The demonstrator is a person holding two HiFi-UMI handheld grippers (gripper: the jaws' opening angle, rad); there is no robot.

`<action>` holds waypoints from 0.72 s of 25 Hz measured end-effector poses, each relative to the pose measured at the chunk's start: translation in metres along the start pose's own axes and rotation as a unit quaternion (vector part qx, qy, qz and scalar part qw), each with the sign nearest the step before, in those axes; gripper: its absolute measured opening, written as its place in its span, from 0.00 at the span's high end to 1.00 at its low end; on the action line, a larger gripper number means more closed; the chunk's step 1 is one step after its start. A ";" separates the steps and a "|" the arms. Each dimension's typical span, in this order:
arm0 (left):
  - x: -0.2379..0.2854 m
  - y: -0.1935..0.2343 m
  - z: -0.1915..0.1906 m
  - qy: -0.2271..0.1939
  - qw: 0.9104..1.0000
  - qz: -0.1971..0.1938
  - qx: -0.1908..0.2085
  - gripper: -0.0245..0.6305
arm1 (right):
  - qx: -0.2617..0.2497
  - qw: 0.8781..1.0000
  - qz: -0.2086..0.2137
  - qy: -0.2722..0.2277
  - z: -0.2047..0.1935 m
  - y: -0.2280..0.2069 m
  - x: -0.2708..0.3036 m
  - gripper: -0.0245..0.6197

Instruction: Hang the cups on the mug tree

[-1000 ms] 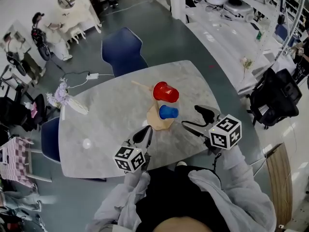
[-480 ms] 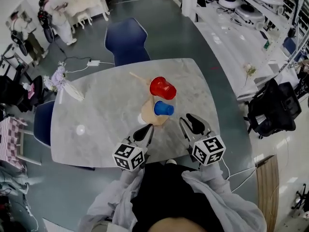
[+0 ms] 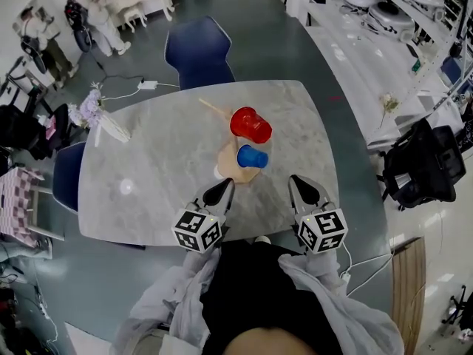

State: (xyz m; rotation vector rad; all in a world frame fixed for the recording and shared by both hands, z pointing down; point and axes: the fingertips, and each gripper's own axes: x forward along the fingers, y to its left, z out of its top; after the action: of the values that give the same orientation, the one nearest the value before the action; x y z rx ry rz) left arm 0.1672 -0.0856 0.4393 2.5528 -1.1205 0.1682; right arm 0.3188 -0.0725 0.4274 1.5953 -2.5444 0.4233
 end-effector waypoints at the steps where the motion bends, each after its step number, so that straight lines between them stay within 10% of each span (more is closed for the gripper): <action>1: 0.000 0.000 0.000 -0.001 1.000 0.001 0.000 0.96 | -0.003 1.000 -0.001 0.005 -0.002 0.000 -0.001 0.95; 18: 0.007 0.005 -0.006 0.009 1.000 0.013 -0.008 0.96 | 0.005 1.000 0.016 0.018 -0.008 0.002 0.005 0.95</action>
State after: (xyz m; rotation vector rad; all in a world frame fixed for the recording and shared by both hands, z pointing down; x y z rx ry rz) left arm 0.1686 -0.0912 0.4474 2.5180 -1.1447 0.1867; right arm 0.3139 -0.0737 0.4364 1.5383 -2.5488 0.4625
